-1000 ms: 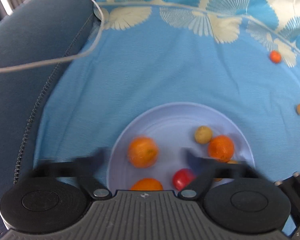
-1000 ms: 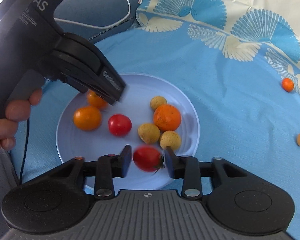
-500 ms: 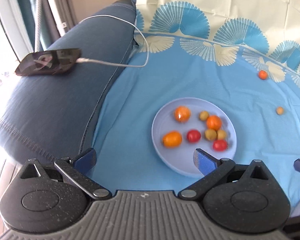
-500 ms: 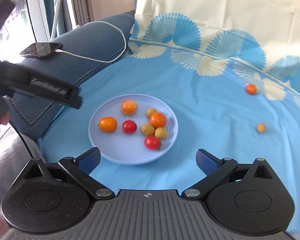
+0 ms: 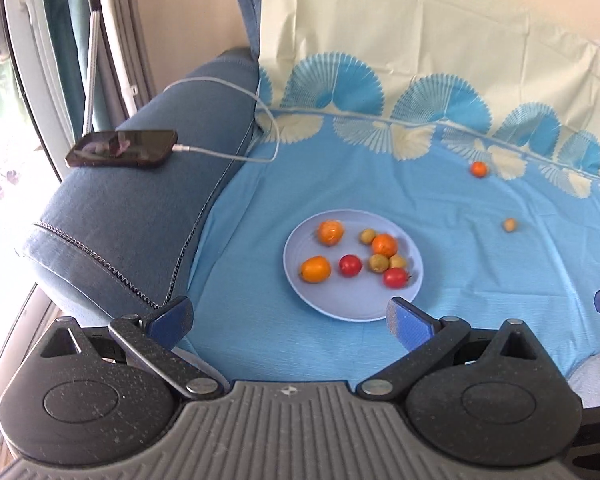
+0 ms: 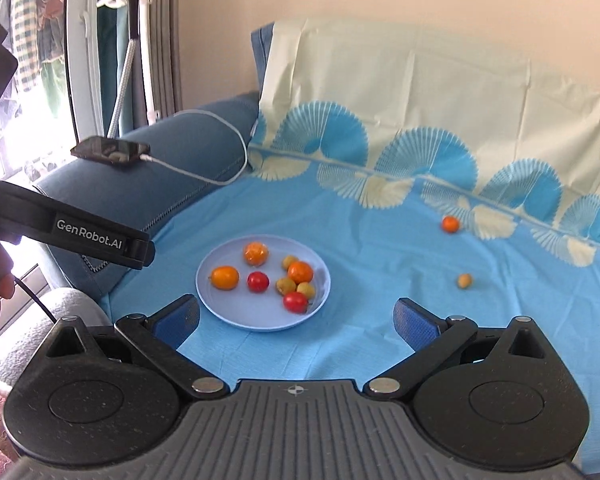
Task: Organize fruits
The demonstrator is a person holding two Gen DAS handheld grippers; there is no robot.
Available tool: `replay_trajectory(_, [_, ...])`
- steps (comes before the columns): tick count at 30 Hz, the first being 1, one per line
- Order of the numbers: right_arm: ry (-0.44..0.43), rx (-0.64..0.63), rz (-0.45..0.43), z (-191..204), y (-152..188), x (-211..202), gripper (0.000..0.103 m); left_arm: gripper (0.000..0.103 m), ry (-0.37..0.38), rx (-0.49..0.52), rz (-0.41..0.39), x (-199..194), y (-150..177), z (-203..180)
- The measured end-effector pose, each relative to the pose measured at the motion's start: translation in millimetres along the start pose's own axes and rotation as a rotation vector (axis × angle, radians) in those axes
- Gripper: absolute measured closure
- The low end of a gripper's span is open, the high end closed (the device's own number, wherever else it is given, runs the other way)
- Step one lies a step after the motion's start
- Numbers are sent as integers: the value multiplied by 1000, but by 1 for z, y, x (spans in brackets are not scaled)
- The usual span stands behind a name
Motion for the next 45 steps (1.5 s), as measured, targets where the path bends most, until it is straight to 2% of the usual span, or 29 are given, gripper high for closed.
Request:
replay_trajectory(7, [3, 2, -64, 0, -3, -26, 1, 0, -3, 13, -33, -23, 4, -9])
replay_trajectory(15, [0, -10, -96, 2, -1, -41, 1, 0, -6, 13, -56, -35, 4, -12])
replay_trajectory(45, [2, -9, -84, 2, 1, -41, 1, 0, -4, 10, -55, -35, 5, -7])
Point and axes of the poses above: each gripper's, at about its wrist camera, not at the fingertips, and x roughly the way its jaws point, z to its left, y to its underside, the point moved 8 cm from there along x, roughly the way its jaws point, and after that the axes turned 15 degrees about x, right-handed, at the moved point
